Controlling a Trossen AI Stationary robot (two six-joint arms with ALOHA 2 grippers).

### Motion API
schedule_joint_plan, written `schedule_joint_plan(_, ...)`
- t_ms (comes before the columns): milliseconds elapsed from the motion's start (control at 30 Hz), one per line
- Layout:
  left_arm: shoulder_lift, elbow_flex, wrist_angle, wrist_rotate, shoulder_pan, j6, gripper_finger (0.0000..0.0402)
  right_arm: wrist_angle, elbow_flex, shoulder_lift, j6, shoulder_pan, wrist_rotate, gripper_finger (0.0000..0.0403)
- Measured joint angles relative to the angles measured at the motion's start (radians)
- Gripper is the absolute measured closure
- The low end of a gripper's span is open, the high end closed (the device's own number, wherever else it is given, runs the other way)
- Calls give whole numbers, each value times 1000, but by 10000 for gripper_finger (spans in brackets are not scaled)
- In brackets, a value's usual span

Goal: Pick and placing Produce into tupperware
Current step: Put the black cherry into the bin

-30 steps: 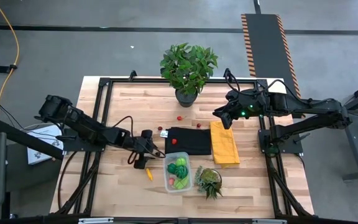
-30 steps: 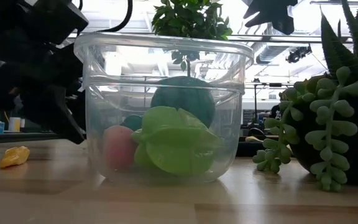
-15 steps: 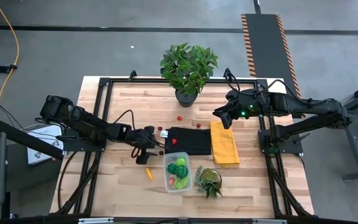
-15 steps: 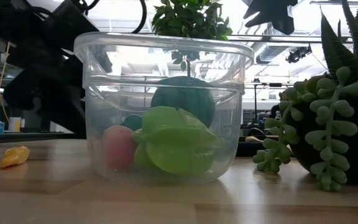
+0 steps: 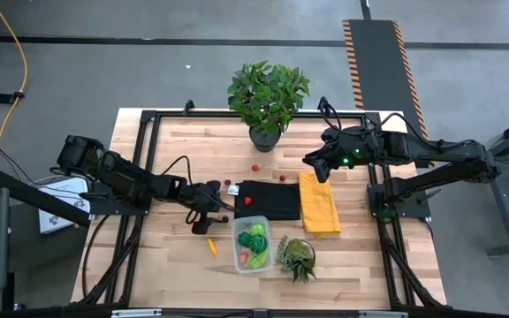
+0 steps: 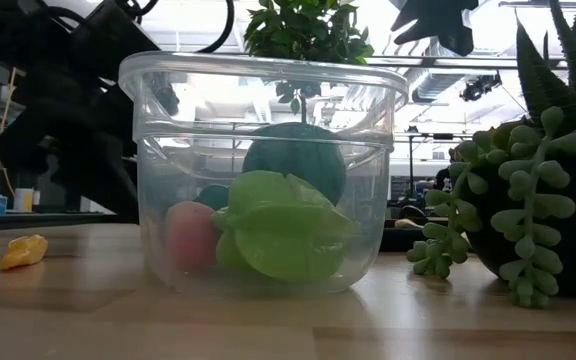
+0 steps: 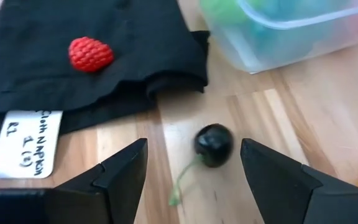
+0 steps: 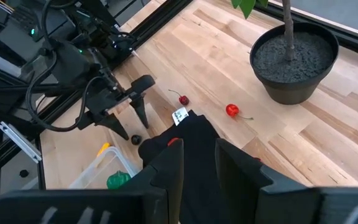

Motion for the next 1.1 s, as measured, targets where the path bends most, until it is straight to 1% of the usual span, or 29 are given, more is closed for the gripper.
schedule_joint_plan(100,0,0,4,24,0,14,154,0,0,0,0,0,0,320)
schedule_joint_plan(467,0,0,6,55,0,36,154,0,0,0,0,0,2,320)
schedule_joint_plan(567,0,0,30,29,0,35,154,0,0,0,0,0,3,320)
schedule_joint_plan(667,0,0,59,-27,0,26,153,0,0,0,0,0,2,320)
schedule_joint_plan(767,0,0,62,-36,0,7,153,0,0,0,0,0,2,320)
schedule_joint_plan(867,0,0,53,-24,0,7,153,0,0,0,0,0,2,320)
schedule_joint_plan(1000,0,0,48,57,0,36,153,0,0,0,0,0,2,320)
schedule_joint_plan(1100,0,0,47,78,0,60,153,0,0,0,0,0,2,320)
